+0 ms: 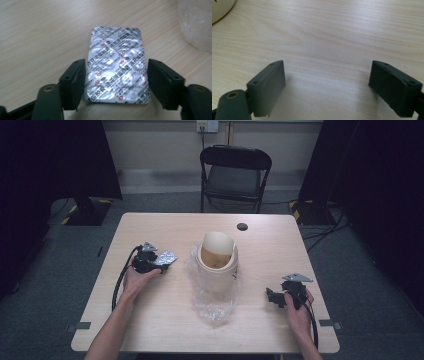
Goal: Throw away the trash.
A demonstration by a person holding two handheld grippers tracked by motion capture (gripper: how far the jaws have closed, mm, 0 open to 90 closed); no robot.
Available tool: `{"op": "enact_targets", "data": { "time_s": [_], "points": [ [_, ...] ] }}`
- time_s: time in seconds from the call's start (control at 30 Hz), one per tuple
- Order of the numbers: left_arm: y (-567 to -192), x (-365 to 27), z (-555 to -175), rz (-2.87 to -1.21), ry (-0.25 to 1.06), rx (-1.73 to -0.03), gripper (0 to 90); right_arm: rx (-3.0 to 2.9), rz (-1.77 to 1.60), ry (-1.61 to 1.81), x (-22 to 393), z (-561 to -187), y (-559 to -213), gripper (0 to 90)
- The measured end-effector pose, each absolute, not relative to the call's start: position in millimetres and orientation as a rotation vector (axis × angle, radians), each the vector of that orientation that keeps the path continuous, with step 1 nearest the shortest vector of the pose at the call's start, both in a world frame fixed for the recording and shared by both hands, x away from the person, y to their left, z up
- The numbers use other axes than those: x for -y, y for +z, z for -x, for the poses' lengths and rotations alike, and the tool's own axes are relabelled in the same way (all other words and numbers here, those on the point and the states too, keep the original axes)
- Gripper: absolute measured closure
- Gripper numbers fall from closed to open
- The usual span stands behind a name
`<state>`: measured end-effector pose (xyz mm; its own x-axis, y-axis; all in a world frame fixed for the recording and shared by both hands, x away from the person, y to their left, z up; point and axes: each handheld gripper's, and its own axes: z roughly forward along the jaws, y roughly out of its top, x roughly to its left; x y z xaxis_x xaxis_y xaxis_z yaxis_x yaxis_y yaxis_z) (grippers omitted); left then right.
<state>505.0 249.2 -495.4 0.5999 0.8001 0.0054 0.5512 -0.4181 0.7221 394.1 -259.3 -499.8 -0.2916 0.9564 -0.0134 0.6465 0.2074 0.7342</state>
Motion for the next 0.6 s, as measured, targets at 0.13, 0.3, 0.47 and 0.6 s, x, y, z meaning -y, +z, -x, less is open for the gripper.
{"op": "enact_targets", "data": {
  "time_s": [0.13,0.3,0.47,0.6],
  "points": [
    [-494.3,-249.5,-498.7,-2.146,0.439,-1.055,33.9,-2.016,-1.484,0.87,259.3,-394.1,-499.8,12.6],
    [-493.3,-254.1,-483.3,-2.168,0.428,-1.03,34.0,-2.016,-1.484,0.87,259.3,-394.1,-499.8,12.6],
    [-493.6,-255.7,-465.5,-2.169,0.419,-1.011,34.0,-2.016,-1.484,0.869,259.3,-394.0,-499.8,12.6],
    [-492.5,-253.8,-455.4,-2.19,0.409,-0.994,34.1,-2.016,-1.482,0.868,259.3,-394.1,-499.8,12.6]
  ]
}}
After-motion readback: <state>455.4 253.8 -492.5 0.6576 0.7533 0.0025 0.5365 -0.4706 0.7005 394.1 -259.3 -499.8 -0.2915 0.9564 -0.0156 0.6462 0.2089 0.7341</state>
